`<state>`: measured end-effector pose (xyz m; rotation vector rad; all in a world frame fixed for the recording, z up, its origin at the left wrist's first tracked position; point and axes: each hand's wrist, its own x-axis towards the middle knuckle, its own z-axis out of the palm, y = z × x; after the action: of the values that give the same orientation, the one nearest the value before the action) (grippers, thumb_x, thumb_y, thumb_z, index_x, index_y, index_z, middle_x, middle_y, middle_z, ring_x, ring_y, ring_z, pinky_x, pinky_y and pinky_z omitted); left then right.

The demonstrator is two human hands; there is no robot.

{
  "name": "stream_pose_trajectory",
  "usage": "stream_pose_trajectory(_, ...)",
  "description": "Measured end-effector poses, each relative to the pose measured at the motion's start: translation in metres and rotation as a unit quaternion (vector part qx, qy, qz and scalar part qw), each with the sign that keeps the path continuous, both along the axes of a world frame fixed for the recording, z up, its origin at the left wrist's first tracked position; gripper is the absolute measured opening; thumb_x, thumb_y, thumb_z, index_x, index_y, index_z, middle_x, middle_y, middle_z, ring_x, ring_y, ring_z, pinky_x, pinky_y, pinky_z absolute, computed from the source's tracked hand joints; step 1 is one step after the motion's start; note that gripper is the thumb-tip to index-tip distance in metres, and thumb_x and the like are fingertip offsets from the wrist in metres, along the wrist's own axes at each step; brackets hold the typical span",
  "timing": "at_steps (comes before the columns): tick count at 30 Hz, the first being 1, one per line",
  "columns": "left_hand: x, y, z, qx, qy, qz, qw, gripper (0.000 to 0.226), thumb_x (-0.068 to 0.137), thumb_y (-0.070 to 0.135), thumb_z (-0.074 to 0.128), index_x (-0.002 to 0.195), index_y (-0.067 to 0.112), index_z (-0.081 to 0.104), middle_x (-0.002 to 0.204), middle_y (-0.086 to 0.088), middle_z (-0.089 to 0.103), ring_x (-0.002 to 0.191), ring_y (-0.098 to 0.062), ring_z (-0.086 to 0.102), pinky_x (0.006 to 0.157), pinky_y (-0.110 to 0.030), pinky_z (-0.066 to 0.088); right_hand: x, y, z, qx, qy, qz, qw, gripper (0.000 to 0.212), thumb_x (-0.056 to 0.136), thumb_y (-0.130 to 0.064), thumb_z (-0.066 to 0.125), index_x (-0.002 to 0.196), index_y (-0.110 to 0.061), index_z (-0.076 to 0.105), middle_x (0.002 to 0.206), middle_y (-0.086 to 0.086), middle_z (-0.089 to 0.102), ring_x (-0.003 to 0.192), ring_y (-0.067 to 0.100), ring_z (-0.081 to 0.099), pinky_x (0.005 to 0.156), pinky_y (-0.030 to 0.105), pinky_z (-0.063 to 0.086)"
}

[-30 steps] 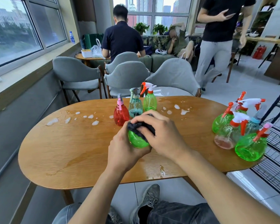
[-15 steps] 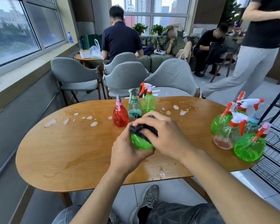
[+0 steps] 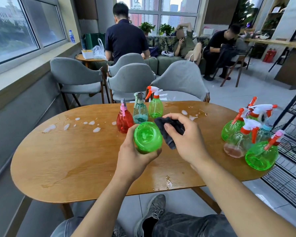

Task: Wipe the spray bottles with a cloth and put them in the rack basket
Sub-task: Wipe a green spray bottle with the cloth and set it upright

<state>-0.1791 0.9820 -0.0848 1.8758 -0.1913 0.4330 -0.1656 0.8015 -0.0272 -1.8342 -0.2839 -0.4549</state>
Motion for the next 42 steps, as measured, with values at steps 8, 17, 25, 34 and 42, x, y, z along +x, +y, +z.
stream_pose_trajectory(8, 0.007, -0.009, -0.005, -0.074, 0.028, -0.063, 0.995, 0.098, 0.069, 0.061, 0.095, 0.151, 0.042, 0.044, 0.151, 0.007, 0.055, 0.141, -0.017, 0.054, 0.117, -0.051, 0.047, -0.002, 0.001, -0.015, 0.147, 0.132, 0.032, 0.980, 0.017, 0.104, -0.012, 0.065, 0.112, -0.023, 0.074, 0.103, -0.003, 0.077, 0.091, 0.010, 0.070, 0.071, 0.020, 0.051)
stream_pose_trajectory(17, 0.018, -0.025, 0.000, -0.218, 0.089, -0.073, 0.969, 0.035, 0.101, 0.056, 0.055, 0.129, 0.041, 0.067, 0.143, 0.008, 0.064, 0.139, -0.031, 0.057, 0.114, -0.072, 0.043, 0.000, -0.010, -0.027, 0.194, 0.177, 0.031, 0.965, 0.016, 0.105, -0.009, 0.062, 0.113, -0.017, 0.073, 0.092, -0.002, 0.073, 0.074, 0.006, 0.063, 0.057, 0.018, 0.046)
stream_pose_trajectory(25, 0.032, -0.036, -0.016, -0.248, 0.154, -0.095, 0.952, 0.095, 0.071, 0.036, 0.094, 0.153, 0.034, 0.046, 0.139, 0.001, 0.070, 0.125, -0.014, 0.069, 0.100, -0.031, 0.058, 0.014, -0.035, -0.043, 0.184, 0.204, 0.003, 0.962, 0.016, 0.105, -0.013, 0.062, 0.115, -0.019, 0.073, 0.093, -0.001, 0.073, 0.071, 0.007, 0.062, 0.055, 0.020, 0.046)
stream_pose_trajectory(34, 0.068, -0.059, -0.035, -0.196, 0.137, -0.081, 0.968, 0.075, 0.077, -0.001, 0.092, 0.142, 0.017, 0.059, 0.129, -0.001, 0.074, 0.114, -0.016, 0.073, 0.095, -0.030, 0.061, 0.053, -0.043, -0.071, 0.189, 0.214, -0.030, 0.958, 0.016, 0.105, -0.013, 0.064, 0.116, -0.021, 0.073, 0.102, -0.001, 0.075, 0.083, 0.010, 0.066, 0.064, 0.023, 0.049)
stream_pose_trajectory(42, 0.142, -0.074, -0.066, -0.064, 0.114, -0.045, 0.990, 0.095, 0.065, 0.033, 0.100, 0.147, 0.039, 0.053, 0.143, 0.013, 0.063, 0.135, -0.017, 0.059, 0.114, -0.050, 0.051, 0.112, -0.048, -0.100, 0.225, 0.253, -0.070, 0.938, 0.016, 0.106, -0.013, 0.061, 0.109, -0.025, 0.072, 0.086, -0.004, 0.070, 0.066, 0.014, 0.057, 0.049, 0.024, 0.038)
